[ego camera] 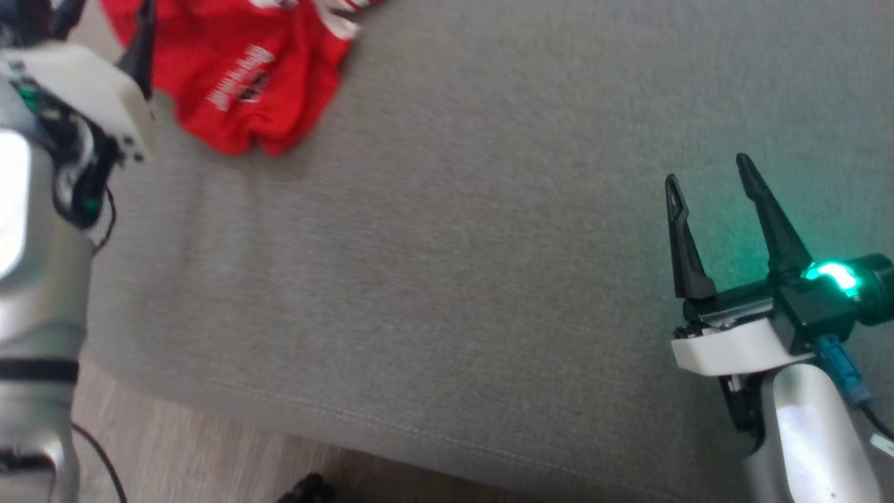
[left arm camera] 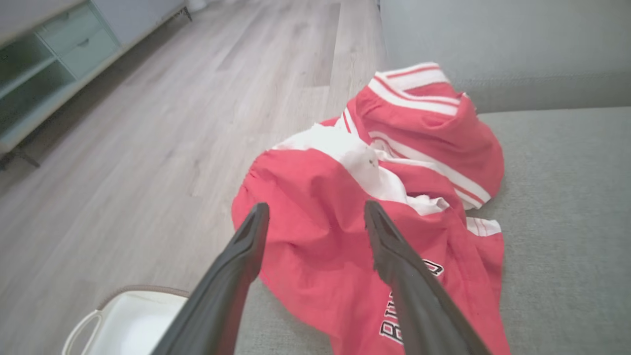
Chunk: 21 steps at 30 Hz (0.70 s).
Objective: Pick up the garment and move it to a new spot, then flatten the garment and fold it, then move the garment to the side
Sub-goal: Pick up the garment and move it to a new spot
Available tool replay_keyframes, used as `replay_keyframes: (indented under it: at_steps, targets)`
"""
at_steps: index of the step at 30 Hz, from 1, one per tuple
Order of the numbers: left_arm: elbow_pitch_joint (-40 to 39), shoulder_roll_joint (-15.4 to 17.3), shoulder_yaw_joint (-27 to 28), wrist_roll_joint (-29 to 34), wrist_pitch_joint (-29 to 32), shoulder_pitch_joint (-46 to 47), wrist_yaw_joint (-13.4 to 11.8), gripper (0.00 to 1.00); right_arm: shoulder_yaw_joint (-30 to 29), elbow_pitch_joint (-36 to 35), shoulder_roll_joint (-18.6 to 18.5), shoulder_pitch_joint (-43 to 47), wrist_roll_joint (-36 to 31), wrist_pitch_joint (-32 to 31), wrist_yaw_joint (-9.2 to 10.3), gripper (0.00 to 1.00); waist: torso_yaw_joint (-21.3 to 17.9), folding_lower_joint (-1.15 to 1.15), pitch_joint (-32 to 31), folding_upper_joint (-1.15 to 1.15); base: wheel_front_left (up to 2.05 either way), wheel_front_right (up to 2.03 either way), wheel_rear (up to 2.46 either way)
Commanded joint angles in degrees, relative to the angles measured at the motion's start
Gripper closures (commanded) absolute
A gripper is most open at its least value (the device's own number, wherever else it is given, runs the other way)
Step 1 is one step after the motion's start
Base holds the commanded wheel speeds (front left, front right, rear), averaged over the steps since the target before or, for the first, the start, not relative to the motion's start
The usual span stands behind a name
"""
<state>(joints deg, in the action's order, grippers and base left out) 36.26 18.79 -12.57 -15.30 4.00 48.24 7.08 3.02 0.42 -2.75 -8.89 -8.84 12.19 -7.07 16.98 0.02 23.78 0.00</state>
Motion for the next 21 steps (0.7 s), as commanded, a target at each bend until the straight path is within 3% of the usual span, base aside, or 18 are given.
replay_keyframes:
  at_steps: [1, 11, 17, 18, 19, 21]
  targets:
    - [0.26, 3.17, 1.54, -0.57, 0.58, 3.08, 0.03, 0.0, 1.54, -2.66, -0.12, -0.68, -0.63, -0.34, -0.42, 0.0, -3.3, -0.02, 4.67, 0.0, 0.0, 0.0, 0.0]
    - [16.79, 1.7, 2.74, -2.9, 3.81, 12.28, -2.53, 0.0, 1.66, -7.45, -0.12, -0.38, -1.53, -1.55, -0.42, 0.0, -4.89, -0.02, 11.4, 0.0, 0.0, 0.0, 0.0]
    - [22.88, 1.22, 3.43, -5.44, 3.78, 14.76, -1.23, 0.0, 2.5, -7.71, -0.12, -0.8, -1.07, -1.22, -0.42, 0.0, -5.37, -0.02, 12.9, 0.0, 0.0, 0.0, 0.0]
    - [23.4, 1.14, 3.24, -5.63, 3.67, 14.98, -0.98, 0.58, 2.55, -7.66, -0.12, -0.91, -0.99, -1.17, -0.42, 0.0, -5.41, -0.02, 12.98, 0.0, 0.0, 0.0, 0.0]
    - [23.78, 1.11, 3.15, -5.85, 3.25, 15.18, -0.78, 1.0, 2.59, -7.61, -0.12, -1.02, -0.91, -1.11, -0.42, 0.0, -5.44, -0.02, 13.03, 0.0, 0.0, 0.0, 0.0]
    - [24.61, 1.04, 2.6, -5.97, 2.7, 15.48, -0.43, 1.0, 2.57, -7.46, -0.12, -1.15, -0.84, -0.99, -0.42, 0.0, -5.4, -0.02, 13.04, 0.0, 0.0, 0.0, 0.0]
